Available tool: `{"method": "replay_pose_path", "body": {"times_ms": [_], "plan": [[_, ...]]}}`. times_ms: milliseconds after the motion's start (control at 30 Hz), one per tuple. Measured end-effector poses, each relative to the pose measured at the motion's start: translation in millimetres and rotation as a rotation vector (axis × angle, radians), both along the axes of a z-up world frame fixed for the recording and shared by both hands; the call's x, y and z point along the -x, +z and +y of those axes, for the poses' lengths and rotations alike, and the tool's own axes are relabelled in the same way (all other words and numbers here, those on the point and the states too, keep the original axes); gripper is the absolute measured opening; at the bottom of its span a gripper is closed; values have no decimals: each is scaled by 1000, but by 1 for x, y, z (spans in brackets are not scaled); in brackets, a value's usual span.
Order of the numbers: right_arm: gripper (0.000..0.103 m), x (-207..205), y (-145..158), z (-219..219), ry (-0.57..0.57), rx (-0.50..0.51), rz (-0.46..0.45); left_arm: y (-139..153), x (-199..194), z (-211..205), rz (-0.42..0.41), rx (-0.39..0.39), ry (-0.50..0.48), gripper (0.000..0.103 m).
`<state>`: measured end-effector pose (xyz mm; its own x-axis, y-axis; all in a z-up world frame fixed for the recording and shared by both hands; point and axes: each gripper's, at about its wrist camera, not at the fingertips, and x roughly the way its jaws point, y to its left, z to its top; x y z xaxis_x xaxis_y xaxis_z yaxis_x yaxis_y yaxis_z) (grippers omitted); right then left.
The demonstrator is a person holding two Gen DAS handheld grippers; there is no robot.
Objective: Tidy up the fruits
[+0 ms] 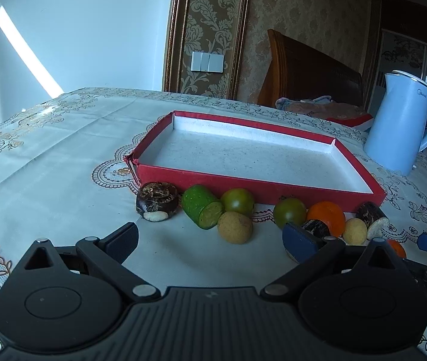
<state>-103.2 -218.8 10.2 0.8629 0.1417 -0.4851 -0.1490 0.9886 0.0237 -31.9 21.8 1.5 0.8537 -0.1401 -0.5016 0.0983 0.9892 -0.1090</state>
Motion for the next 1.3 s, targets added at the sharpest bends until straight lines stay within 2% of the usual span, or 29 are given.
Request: {"method": "replay_pose_path", "body": {"times_ms": [367,1300], "plan": [[80,-7,-4,-5,-8,-35,37,-2,-3,-4,13,-54,49,103],[80,-7,-3,-3,-18,-16,34,-4,-6,-1,21,-72,123,103]]}}
